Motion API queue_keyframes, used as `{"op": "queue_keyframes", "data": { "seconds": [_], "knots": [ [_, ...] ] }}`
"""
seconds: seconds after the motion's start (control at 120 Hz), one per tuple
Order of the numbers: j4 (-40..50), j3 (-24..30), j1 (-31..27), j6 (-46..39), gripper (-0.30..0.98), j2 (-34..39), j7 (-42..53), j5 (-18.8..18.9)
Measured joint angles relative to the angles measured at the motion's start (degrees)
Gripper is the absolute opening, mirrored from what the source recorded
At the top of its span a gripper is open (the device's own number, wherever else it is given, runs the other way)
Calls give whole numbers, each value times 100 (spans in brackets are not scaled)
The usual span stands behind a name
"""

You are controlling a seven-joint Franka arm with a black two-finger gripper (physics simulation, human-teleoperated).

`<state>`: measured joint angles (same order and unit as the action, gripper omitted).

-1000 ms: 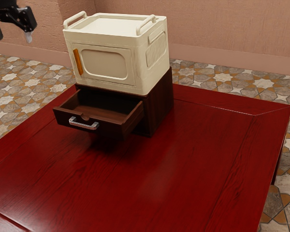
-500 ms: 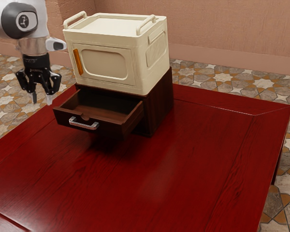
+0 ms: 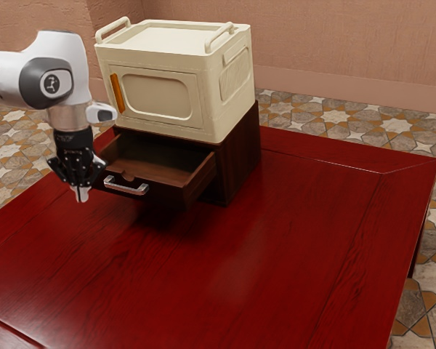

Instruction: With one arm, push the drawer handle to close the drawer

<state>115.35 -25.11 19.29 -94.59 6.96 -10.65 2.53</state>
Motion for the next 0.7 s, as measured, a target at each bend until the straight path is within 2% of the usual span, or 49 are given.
{"op": "queue_keyframes", "data": {
  "seconds": [0.225,0.7],
  "knots": [
    [416,-1,161,-460,-9,-8,-31,15],
    [370,-47,76,-2059,-10,-535,-70,154]
  ]
}}
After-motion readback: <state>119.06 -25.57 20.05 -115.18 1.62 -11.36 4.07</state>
